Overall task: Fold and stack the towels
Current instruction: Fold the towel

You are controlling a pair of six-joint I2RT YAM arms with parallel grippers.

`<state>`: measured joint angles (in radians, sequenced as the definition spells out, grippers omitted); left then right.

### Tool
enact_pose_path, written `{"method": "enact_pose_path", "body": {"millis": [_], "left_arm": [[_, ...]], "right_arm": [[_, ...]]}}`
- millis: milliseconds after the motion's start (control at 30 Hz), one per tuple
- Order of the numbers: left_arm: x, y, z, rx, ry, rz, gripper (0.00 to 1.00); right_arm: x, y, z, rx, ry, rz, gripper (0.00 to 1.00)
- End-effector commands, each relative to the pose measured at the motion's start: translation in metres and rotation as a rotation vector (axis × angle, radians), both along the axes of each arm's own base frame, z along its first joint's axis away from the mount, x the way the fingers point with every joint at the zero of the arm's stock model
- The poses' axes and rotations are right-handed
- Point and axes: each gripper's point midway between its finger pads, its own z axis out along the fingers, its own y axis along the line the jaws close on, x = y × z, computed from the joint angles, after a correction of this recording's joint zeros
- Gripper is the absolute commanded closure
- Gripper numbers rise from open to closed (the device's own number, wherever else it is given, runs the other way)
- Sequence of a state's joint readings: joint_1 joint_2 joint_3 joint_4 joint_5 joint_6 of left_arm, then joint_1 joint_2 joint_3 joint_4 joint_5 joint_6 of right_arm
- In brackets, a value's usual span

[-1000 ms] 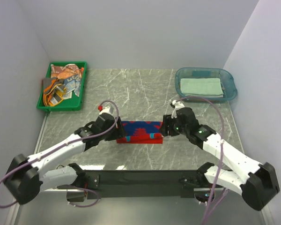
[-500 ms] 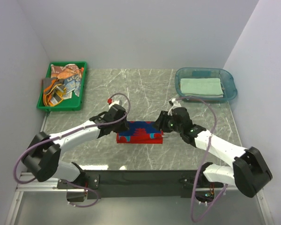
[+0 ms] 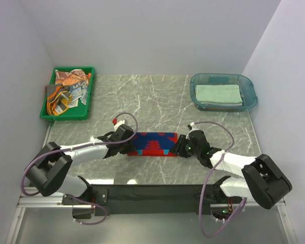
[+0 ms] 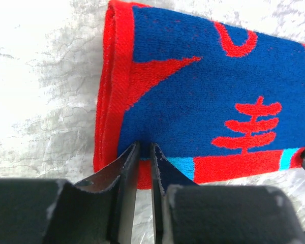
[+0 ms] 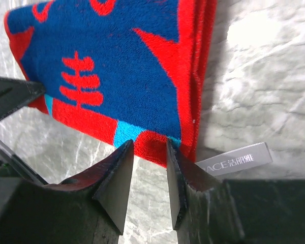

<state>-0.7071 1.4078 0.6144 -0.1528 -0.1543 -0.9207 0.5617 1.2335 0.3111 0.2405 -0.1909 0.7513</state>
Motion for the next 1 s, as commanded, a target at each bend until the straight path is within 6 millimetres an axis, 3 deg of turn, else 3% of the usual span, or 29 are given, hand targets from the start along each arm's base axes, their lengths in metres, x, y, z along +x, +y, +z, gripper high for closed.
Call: {"method": "enact_pose_path", "body": {"millis": [0, 133, 267, 367, 467, 500, 633, 700, 733, 767, 833, 867, 933, 967], "left_arm": [[-0.021, 0.017, -0.027, 0.037, 0.081, 0.045, 0.79], [-0.029, 0.018, -0.026, -0.031, 0.089, 0.104, 0.78], [-0.022, 0.001, 0.009, -0.177, -0.006, 0.083, 0.61], [-0.012, -0.003, 0.041, -0.249, -0.091, 0.097, 0.45], [0.001, -0.009, 0.075, -0.317, -0.182, 0.109, 0.24], [0.006, -0.010, 0.084, -0.335, -0.215, 0.119, 0.21], [0.030, -0.015, 0.115, -0.396, -0.319, 0.155, 0.23], [0.043, -0.011, 0.117, -0.408, -0.344, 0.179, 0.26], [0.050, -0.013, 0.122, -0.435, -0.364, 0.179, 0.26], [0.057, -0.014, 0.117, -0.429, -0.360, 0.189, 0.26], [0.068, -0.011, 0.114, -0.411, -0.384, 0.181, 0.27], [0.074, -0.014, 0.112, -0.420, -0.402, 0.176, 0.26], [0.079, -0.010, 0.101, -0.426, -0.409, 0.181, 0.25], [0.079, -0.012, 0.089, -0.434, -0.383, 0.169, 0.25]], "right_arm": [[0.008, -0.016, -0.013, -0.021, 0.014, -0.069, 0.60], [0.023, -0.027, -0.018, -0.051, -0.013, -0.088, 0.60], [0.031, -0.017, -0.009, -0.029, -0.059, -0.023, 0.60], [0.038, -0.005, 0.027, 0.058, -0.143, -0.009, 0.59], [0.050, 0.003, 0.066, 0.109, -0.239, 0.006, 0.56], [0.053, 0.005, 0.075, 0.120, -0.263, 0.007, 0.54], [0.075, 0.020, 0.119, 0.212, -0.380, 0.014, 0.33], [0.082, 0.030, 0.119, 0.246, -0.361, 0.026, 0.29], [0.091, 0.036, 0.131, 0.278, -0.402, 0.029, 0.28], [0.096, 0.039, 0.120, 0.289, -0.363, 0.013, 0.27], [0.107, 0.044, 0.125, 0.328, -0.393, -0.006, 0.25], [0.112, 0.046, 0.112, 0.329, -0.360, -0.019, 0.25], [0.122, 0.047, 0.106, 0.339, -0.373, -0.046, 0.25], [0.125, 0.047, 0.089, 0.327, -0.344, -0.060, 0.24]]}}
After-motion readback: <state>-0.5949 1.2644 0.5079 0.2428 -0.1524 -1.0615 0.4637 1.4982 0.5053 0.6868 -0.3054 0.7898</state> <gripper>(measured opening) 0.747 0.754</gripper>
